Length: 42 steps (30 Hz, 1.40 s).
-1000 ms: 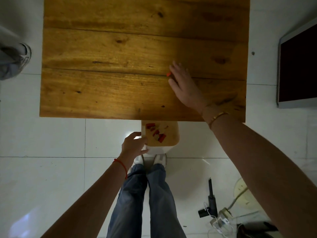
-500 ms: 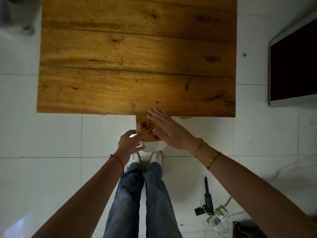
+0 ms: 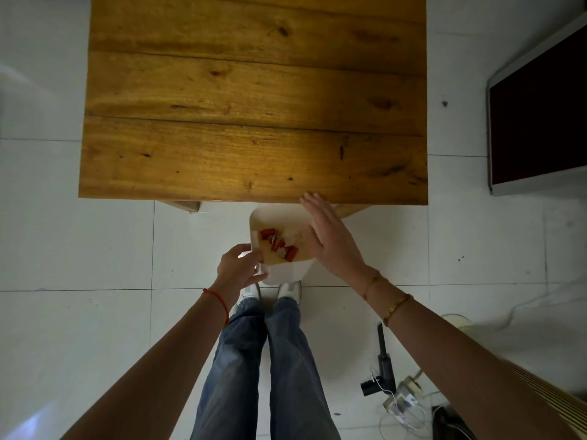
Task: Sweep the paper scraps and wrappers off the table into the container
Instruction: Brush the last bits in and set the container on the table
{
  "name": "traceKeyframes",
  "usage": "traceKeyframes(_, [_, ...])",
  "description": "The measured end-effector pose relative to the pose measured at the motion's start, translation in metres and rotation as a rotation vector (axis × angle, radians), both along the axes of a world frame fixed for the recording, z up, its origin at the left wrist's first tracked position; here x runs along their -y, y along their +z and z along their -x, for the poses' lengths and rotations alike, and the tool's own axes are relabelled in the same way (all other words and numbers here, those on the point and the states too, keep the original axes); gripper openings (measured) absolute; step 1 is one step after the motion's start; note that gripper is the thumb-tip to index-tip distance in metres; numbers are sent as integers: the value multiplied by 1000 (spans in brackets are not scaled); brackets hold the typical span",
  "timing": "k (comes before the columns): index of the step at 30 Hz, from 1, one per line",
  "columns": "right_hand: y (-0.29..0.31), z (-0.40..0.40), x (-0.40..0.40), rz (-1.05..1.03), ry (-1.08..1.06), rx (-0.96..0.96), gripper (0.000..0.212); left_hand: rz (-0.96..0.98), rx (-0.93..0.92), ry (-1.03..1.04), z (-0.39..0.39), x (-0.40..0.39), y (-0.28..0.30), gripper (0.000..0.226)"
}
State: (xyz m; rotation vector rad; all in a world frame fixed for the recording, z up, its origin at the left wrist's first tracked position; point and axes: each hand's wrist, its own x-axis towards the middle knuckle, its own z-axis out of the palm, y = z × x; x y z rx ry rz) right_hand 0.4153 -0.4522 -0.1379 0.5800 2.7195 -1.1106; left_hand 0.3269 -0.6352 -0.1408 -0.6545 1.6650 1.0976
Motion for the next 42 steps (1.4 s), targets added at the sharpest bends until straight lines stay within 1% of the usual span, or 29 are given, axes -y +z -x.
traceKeyframes(4, [8, -7, 3, 85, -209, 81, 56, 6, -11, 8, -5, 12, 10, 31])
traceKeyframes(6, [15, -9, 8, 122, -244, 121, 56, -1, -21, 8, -6, 16, 21, 32])
traceKeyframes(8, [23, -10, 13, 137, -260, 132, 50, -19, -30, 23, -3, 20, 34, 32])
traceKeyframes(11, [42, -6, 21, 168, -293, 89, 38, -49, -58, 57, 6, 22, 57, 34])
traceKeyframes(14, [64, 2, 25, 190, -328, 16, 34, -83, -118, 46, 19, 22, 82, 36])
traceKeyframes(17, [86, 16, 23, 219, -376, -24, 35, -113, -161, 27, 37, 19, 107, 39])
traceKeyframes(20, [108, 34, 21, 256, -405, -44, 35, -140, -174, 2, 56, 17, 129, 31])
traceKeyframes(24, [134, 62, 24, 236, -411, -76, 40, -162, -290, -48, 82, 16, 153, 30])
traceKeyframes(26, [143, 81, 25, 221, -413, -81, 42, -182, -332, -64, 100, 15, 164, 25])
traceKeyframes(28, [151, 102, 26, 207, -413, -80, 44, -189, -394, -136, 122, 14, 171, 21])
traceKeyframes(30, [158, 125, 29, 195, -422, -99, 44, -154, -492, -265, 148, 12, 176, 20])
traceKeyframes(32, [163, 150, 34, 189, -445, -117, 44, -109, -576, -356, 176, 13, 179, 25])
traceKeyframes(34, [165, 177, 39, 176, -468, -144, 44, -109, -630, -416, 207, 18, 180, 30])
traceKeyframes(36, [166, 208, 44, 178, -481, -156, 44, -114, -644, -467, 240, 23, 180, 33])
traceKeyframes(42, [158, 292, 55, 215, -545, -82, 44, -67, -619, -557, 323, 27, 169, 39])
